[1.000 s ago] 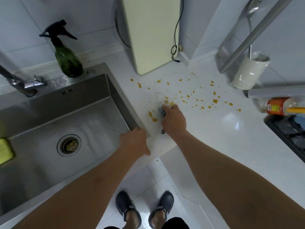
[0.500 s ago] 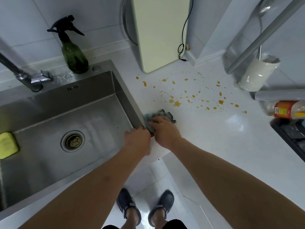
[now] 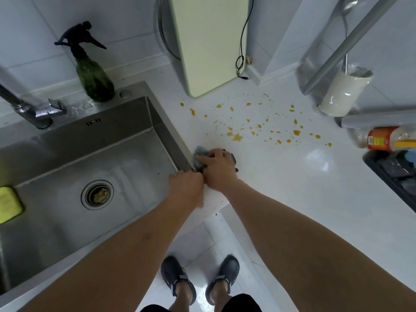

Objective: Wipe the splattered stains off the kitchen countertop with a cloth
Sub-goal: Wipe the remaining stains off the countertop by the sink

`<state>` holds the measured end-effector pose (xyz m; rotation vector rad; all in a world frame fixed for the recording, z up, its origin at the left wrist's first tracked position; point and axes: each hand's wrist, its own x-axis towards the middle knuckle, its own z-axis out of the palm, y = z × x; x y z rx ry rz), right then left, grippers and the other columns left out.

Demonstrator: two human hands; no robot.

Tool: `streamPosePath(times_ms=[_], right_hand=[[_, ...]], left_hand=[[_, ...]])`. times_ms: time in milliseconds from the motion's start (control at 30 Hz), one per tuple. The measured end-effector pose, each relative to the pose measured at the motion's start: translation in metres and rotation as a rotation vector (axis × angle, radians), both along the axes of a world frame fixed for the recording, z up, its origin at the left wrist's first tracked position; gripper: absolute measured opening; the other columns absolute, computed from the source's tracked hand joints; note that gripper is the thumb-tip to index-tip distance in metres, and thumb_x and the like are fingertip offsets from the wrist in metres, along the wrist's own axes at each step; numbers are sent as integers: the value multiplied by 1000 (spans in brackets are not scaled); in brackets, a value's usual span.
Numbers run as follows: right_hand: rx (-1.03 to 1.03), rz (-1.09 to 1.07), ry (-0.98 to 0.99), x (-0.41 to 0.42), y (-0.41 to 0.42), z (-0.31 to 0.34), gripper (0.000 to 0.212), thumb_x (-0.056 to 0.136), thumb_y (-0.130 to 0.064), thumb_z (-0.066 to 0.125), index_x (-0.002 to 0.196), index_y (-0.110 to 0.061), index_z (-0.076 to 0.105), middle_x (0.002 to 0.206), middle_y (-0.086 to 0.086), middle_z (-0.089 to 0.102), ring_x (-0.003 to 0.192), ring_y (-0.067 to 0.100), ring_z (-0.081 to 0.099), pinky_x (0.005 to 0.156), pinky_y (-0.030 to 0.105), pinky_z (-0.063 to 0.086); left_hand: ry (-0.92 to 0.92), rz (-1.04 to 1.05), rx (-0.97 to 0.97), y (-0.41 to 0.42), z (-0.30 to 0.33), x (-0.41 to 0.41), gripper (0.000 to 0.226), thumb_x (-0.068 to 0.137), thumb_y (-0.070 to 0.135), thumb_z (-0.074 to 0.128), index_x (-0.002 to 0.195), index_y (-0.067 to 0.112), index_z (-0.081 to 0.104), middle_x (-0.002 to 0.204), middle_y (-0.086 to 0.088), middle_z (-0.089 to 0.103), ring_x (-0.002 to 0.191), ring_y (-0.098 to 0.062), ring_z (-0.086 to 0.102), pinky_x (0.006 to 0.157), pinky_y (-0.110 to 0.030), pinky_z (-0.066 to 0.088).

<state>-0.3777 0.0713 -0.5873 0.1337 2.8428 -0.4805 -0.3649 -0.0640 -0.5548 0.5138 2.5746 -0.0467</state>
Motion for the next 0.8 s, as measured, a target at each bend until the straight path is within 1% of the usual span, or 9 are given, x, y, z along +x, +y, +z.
streamPosePath(times_ms=[100,233,333,433,533,633,667,700,800], right_hand=[[-37,119,23,35,38,3,40,91,-30,56,125,-48,67,121,-4,55,114,30,45,106,40,36],[8,-45,52,61,121,5,45,89,-15,57,124,-39,71,115,5,60,105,34,54,98,32,41],[80,-364,-56,71,151,8,55,93,-18,48,140,-46,55,130,4,48,115,32,41,106,32,36],[104,-573,-136,57,117,7,62,91,-29,42,151,-43,35,138,11,37,122,37,35,109,45,34],[70,-430,-96,42,48,2,58,96,-37,38,154,-34,31,141,17,38,123,41,36,107,49,32],[104,-62,22,44,0,5,49,100,-32,40,147,-22,49,139,14,53,119,40,34,103,53,35],[123,13,23,45,-1,5,48,100,-31,41,146,-23,51,137,13,55,118,39,34,103,53,37],[119,19,-12,45,2,7,49,99,-32,40,147,-28,48,135,11,55,120,38,35,104,51,37],[74,-154,-55,53,33,7,51,96,-32,45,145,-45,45,132,10,48,119,38,41,106,45,40]], left_hand=[[7,-3,-21,0,2,0,67,67,51,91,123,24,62,121,0,65,115,-26,61,92,-43,45],[-1,-15,-41,1,3,-2,71,69,52,90,125,20,61,121,0,66,117,-25,62,94,-42,45],[-24,-55,-66,4,5,-3,70,71,53,90,128,23,62,123,0,67,119,-23,63,98,-42,46],[-19,-90,-103,9,7,-6,70,72,53,90,129,25,63,123,0,68,119,-23,63,99,-43,47],[-23,-139,-144,17,9,-8,70,69,52,91,129,27,64,122,1,70,119,-24,64,100,-43,46],[-13,-187,-208,21,12,-9,63,70,54,89,123,30,64,118,4,70,114,-23,67,97,-44,50],[-11,-213,-232,24,14,-11,60,71,55,88,120,31,65,114,5,71,111,-22,68,94,-43,51],[-18,-235,-243,27,15,-13,58,71,56,87,118,31,64,111,5,70,108,-22,69,90,-42,52],[-28,-252,-239,42,24,-26,56,72,58,85,112,26,63,97,3,65,101,-22,69,79,-39,54]])
